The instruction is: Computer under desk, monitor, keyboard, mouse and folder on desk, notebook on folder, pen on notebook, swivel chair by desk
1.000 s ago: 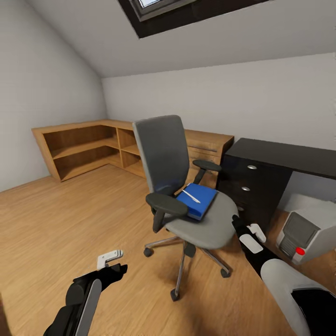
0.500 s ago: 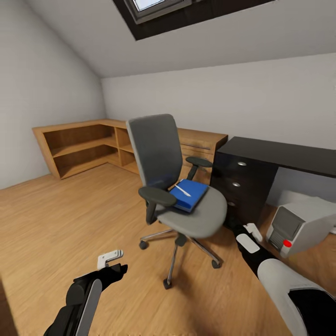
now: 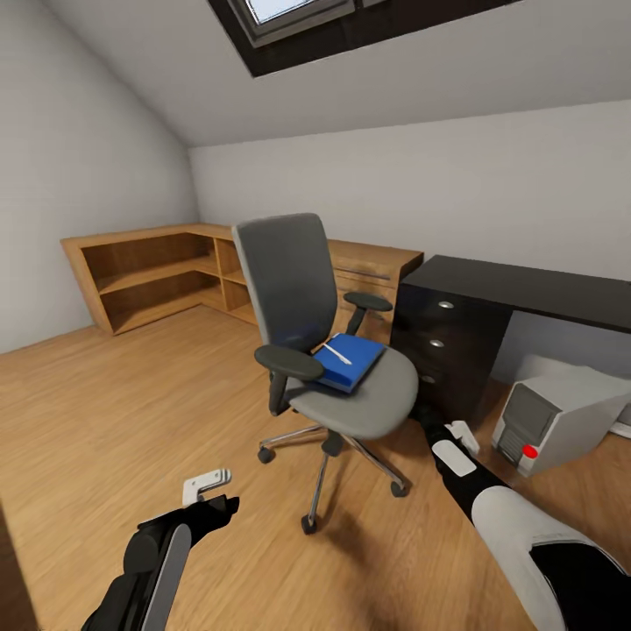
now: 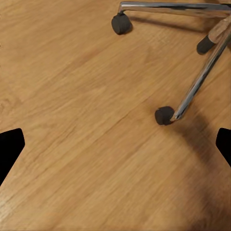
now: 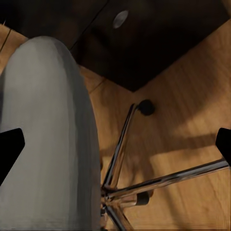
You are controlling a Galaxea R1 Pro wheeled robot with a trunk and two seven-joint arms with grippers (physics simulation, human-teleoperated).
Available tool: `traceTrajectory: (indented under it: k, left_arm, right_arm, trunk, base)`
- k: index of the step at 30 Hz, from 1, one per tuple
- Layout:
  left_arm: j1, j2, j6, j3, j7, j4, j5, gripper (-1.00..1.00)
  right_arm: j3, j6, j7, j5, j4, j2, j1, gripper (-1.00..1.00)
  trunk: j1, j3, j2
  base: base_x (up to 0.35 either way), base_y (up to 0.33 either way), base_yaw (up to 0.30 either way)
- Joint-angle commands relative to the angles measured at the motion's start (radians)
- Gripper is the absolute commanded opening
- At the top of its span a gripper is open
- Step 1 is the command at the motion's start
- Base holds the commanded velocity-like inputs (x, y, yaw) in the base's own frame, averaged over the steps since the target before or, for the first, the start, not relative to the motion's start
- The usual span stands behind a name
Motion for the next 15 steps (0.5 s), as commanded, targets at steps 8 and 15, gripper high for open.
traceTrajectory:
  k: [8,15]
  left_arm:
    - [-0.001,-0.001,0.004,0.001,0.007,-0.001,0.011,1.0]
    - [-0.001,-0.001,0.004,0.001,0.007,-0.001,0.011,1.0]
  right_arm:
    - [0.009,-0.003,-0.006,-0.008,0.004,0.009,0.0,1.0]
    - [0.009,-0.002,-0.006,-0.008,0.005,0.017,0.001,1.0]
  trunk:
    - [0.0,-0.001,0.0]
    - [0.0,-0.001,0.0]
  base:
    - [0.0,0.0,0.0]
    - [0.0,0.0,0.0]
